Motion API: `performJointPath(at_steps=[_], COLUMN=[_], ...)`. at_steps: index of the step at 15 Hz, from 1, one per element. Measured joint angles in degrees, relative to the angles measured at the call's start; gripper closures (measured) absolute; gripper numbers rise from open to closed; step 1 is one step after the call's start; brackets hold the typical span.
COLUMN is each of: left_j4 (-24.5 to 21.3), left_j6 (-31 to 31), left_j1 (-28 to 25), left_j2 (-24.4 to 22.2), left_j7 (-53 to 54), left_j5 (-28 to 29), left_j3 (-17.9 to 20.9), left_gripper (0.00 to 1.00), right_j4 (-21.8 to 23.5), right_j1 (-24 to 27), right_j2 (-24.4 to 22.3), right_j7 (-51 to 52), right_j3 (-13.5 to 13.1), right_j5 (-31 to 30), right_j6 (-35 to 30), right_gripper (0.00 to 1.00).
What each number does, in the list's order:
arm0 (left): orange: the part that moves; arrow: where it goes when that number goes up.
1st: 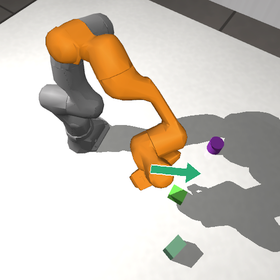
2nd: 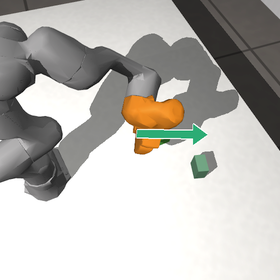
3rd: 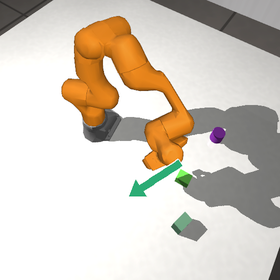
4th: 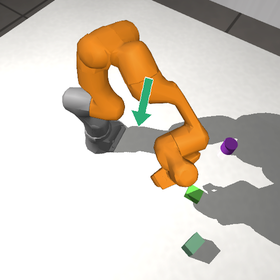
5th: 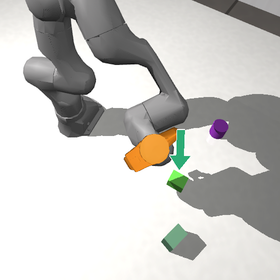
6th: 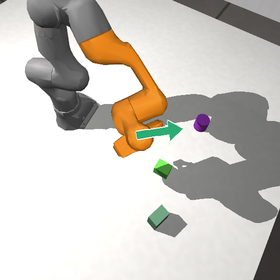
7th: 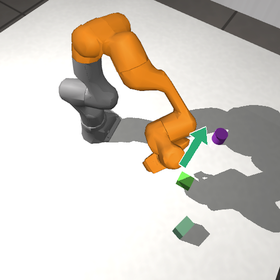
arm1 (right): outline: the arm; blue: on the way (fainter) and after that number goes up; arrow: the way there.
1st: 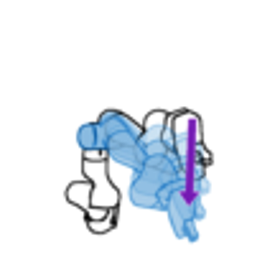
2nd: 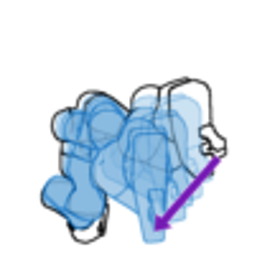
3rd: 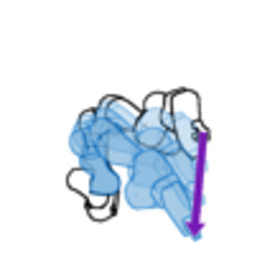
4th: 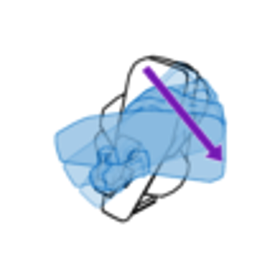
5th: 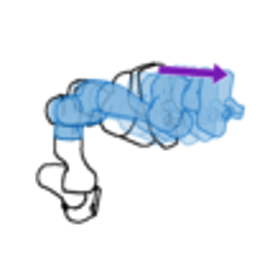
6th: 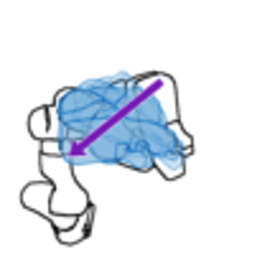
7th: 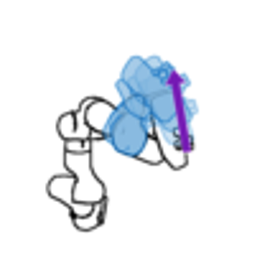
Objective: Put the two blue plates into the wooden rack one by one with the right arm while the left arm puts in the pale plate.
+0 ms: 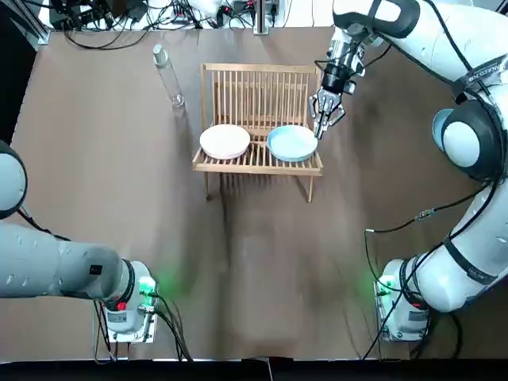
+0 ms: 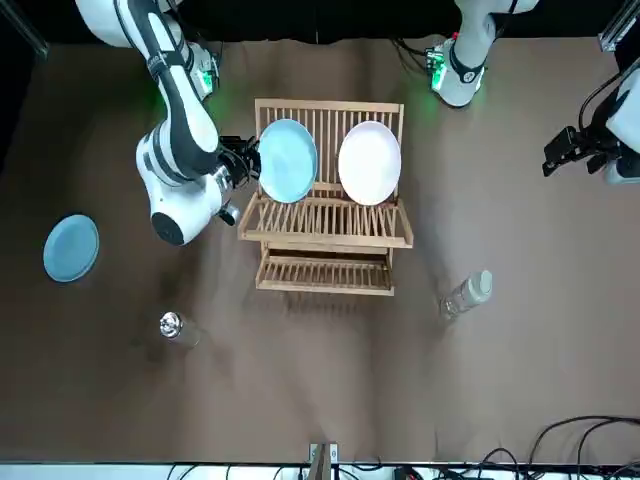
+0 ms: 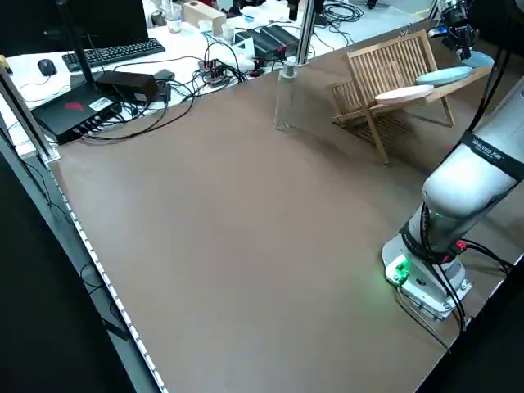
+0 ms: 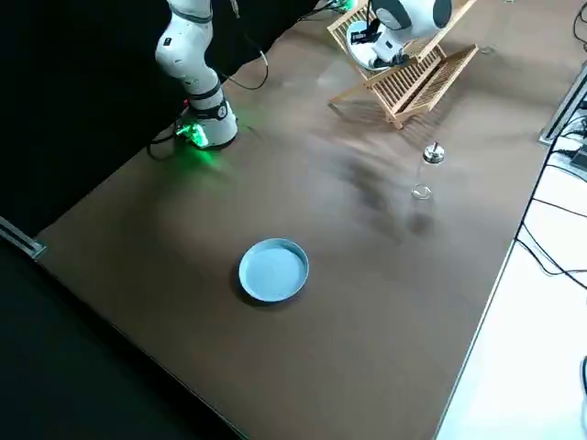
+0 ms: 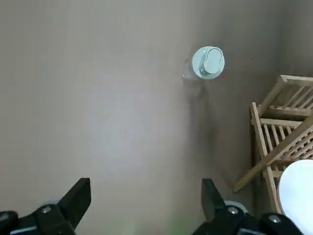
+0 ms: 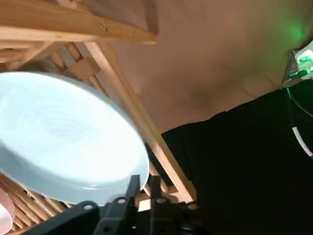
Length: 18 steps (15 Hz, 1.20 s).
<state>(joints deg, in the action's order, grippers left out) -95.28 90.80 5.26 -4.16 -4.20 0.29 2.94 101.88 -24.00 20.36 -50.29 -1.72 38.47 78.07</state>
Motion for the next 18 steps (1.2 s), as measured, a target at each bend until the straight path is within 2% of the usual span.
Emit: performJointPath(at_steps=[2,4,5,7,9,11,13,15,18], left_j4=[0.03,0.03,0.03,0.03,0.03,0.03,0.02,-0.02,-0.08], left_j6=[0.05,0.06,0.06,0.06,0.06,0.06,0.06,-0.07,-0.21], left_j1=[0.0,0.0,0.02,0.09,0.21,0.36,0.38,0.38,0.39], left_j2=[0.0,0.0,0.0,0.0,0.0,0.02,0.08,0.12,0.35], left_j7=[0.0,0.0,0.0,0.0,0.0,0.0,0.0,0.0,0.0], left_j5=[0.0,-0.01,-0.05,-0.07,-0.08,-0.08,-0.08,-0.08,-0.08], left_j3=[0.05,0.08,0.07,0.07,0.06,0.05,0.06,0.07,0.07], left_gripper=[0.0,0.0,0.0,0.0,0.0,0.0,0.0,0.0,0.0], right_j4=[-0.08,-0.53,-2.52,-5.42,-8.18,-9.87,-10.26,-10.34,-10.35], right_j1=[0.0,0.1,1.04,3.5,7.14,10.93,14.5,18.11,24.66], right_j2=[0.0,0.0,-0.11,-0.48,-0.88,-0.98,-0.97,-0.92,-0.38], right_j7=[0.09,0.41,1.18,1.99,5.89,12.35,20.57,29.27,43.3], right_j3=[-0.03,-0.32,-0.87,-1.24,-1.41,-1.57,-1.76,-1.85,-1.94], right_j5=[0.0,0.0,-0.04,-1.17,-4.89,-11.13,-17.48,-24.12,-30.2], right_j6=[-0.59,-3.14,-7.86,-11.4,-12.84,-12.92,-11.46,-5.54,3.4], right_gripper=[0.69,0.68,0.68,0.68,0.68,0.68,0.68,0.66,0.63])
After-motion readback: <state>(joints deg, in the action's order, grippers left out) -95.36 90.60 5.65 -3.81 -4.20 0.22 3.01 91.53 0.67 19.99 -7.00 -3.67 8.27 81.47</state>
